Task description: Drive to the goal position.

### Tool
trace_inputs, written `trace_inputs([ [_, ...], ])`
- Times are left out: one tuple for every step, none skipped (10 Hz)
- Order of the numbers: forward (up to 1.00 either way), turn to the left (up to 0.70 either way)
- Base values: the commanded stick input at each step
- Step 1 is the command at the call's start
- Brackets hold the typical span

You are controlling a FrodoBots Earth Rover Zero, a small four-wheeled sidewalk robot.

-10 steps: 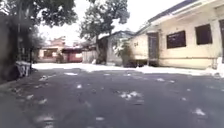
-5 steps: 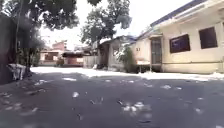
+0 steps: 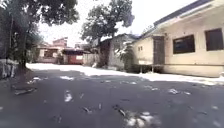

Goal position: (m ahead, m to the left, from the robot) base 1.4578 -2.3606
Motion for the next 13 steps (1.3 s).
trace_inputs([
  [0.7, 0.0],
  [0.7, 0.0],
  [0.7, 0.0],
  [0.85, 0.0],
  [0.85, 0.0],
  [0.85, 0.0],
  [0.85, 0.0],
  [0.85, 0.0],
  [0.85, 0.0],
  [0.85, 0.0],
  [0.85, 0.0],
  [0.85, 0.0],
  [0.85, 0.0],
])
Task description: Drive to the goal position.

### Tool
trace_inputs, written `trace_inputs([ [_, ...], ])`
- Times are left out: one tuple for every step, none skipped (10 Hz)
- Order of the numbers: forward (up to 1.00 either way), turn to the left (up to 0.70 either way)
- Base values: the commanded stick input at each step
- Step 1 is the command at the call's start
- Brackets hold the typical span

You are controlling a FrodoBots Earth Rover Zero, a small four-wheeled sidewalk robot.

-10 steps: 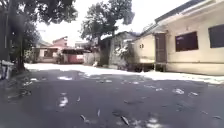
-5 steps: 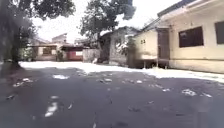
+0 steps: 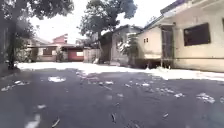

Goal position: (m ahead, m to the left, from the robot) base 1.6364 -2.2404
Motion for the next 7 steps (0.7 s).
trace_inputs([
  [0.85, 0.0],
  [0.85, 0.0],
  [0.85, 0.0],
  [0.85, 0.0],
  [0.85, 0.0],
  [0.85, 0.0],
  [0.85, 0.0],
])
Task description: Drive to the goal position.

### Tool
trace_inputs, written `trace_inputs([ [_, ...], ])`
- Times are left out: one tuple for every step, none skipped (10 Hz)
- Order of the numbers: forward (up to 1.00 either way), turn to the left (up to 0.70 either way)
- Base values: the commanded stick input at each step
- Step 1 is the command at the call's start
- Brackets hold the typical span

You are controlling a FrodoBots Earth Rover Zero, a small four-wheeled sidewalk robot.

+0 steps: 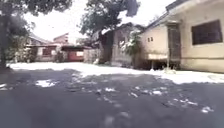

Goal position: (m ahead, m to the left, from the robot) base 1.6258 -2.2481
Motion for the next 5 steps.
trace_inputs([
  [0.85, 0.0],
  [0.85, 0.0],
  [0.85, 0.0],
  [0.85, 0.0],
  [0.85, 0.0],
])
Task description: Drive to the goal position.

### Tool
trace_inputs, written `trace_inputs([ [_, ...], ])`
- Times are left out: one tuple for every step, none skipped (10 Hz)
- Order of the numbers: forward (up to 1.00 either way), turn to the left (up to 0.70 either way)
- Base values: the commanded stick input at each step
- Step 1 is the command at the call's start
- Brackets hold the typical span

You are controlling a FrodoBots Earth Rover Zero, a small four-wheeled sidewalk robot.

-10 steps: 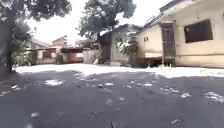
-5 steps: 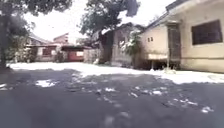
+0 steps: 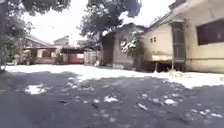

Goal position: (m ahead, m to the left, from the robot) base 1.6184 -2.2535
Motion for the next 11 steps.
trace_inputs([
  [0.85, 0.0],
  [0.85, 0.0],
  [0.85, 0.0],
  [0.85, 0.0],
  [0.85, 0.0],
  [0.85, 0.0],
  [0.85, 0.0],
  [0.85, 0.0],
  [0.85, 0.0],
  [0.85, 0.0],
  [0.85, 0.0],
])
